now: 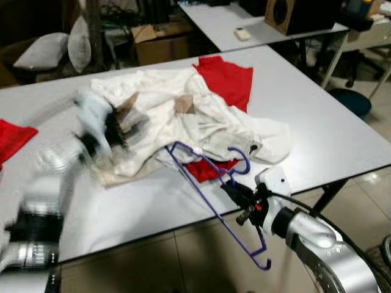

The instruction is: Hang hanger

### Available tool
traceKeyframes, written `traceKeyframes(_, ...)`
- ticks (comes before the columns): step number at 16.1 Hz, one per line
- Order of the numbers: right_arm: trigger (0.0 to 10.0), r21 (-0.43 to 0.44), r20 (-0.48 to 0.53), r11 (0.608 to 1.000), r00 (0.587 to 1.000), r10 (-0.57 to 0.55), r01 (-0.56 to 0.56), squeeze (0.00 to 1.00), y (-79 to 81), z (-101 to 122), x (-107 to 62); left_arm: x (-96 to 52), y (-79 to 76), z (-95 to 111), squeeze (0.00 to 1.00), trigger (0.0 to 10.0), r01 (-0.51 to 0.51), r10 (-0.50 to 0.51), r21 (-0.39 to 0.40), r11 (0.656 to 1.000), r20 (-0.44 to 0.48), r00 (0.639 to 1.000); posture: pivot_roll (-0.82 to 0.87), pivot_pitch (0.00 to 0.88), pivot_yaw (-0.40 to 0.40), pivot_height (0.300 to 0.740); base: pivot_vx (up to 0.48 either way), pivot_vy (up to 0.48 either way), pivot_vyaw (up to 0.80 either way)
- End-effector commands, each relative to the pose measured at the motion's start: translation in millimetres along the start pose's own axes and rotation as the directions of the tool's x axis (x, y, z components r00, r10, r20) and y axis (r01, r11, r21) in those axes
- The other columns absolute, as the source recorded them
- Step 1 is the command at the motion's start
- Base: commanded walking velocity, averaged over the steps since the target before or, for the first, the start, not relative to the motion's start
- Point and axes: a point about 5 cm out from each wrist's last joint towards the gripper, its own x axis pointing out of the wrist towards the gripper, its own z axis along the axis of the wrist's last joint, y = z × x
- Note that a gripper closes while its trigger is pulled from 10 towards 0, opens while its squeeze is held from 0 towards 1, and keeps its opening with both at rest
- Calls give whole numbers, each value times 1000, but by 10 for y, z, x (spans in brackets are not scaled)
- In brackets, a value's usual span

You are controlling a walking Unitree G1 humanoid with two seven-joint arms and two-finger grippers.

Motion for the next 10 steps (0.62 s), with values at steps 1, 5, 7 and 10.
traceKeyframes(1,10000,-6,-40,999,998,-40,40,0,-46,-65,0,-38,-49,29,0,10000,55,-53,63,996,-39,998,80,0,96,740,0,0,0)
traceKeyframes(5,10000,-6,-35,999,999,-34,34,0,-35,-60,11,-28,-334,-83,0,10000,136,-135,11,991,-88,987,85,0,96,740,0,0,0)
traceKeyframes(7,10000,-7,-31,999,999,-32,32,0,-34,-49,19,27,-405,-195,0,10000,75,-70,29,997,-133,989,83,0,96,740,0,0,0)
traceKeyframes(10,10000,-9,-29,1000,999,-26,26,0,-28,-42,21,67,-411,-250,0,10000,5,5,68,998,-151,989,79,0,95,740,0,0,0)
